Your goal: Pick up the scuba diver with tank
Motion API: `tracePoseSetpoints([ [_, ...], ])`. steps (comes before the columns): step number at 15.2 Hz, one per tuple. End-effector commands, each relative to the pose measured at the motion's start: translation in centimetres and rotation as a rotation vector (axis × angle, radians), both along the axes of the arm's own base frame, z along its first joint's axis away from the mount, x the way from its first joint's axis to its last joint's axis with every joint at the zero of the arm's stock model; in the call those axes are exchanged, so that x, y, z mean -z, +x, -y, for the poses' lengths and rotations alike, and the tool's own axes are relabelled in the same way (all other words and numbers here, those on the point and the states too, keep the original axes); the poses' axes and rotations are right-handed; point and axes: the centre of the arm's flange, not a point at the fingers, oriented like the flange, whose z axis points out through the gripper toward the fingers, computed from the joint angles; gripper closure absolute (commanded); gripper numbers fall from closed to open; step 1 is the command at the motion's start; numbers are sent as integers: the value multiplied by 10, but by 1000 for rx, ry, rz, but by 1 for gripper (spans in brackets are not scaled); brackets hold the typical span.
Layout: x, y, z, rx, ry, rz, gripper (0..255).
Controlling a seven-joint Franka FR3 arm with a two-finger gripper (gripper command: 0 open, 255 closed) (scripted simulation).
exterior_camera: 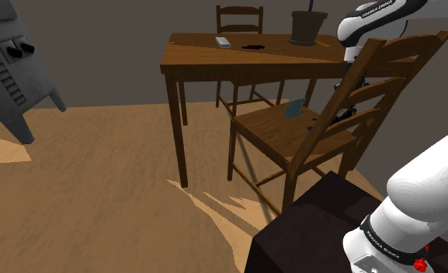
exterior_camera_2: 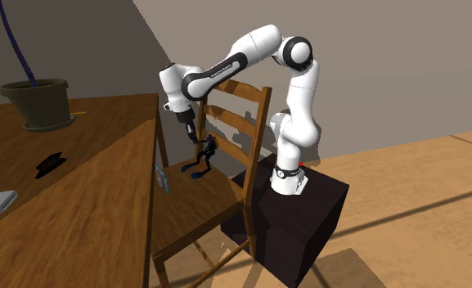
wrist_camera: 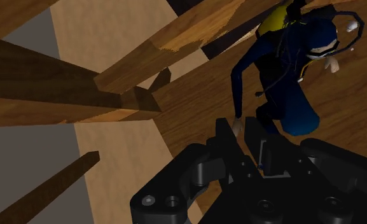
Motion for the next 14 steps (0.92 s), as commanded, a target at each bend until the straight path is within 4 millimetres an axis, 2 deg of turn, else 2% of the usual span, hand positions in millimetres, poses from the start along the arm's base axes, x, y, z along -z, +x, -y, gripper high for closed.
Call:
tracePoseSetpoints([
  [1,-10,0,1,0,0,-1,255],
  [12,-68,0,1,0,0,-1,255],
  [14,-69,0,1,0,0,-1,255],
])
